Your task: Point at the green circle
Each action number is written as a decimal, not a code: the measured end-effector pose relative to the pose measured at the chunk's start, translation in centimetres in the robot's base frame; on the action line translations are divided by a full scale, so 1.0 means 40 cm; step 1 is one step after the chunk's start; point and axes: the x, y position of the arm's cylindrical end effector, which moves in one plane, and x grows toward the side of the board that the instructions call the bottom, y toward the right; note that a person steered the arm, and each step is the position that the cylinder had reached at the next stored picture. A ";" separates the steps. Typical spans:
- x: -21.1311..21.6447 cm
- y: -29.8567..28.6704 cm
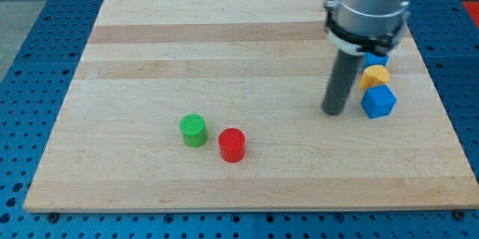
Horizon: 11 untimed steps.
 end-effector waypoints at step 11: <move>0.159 -0.569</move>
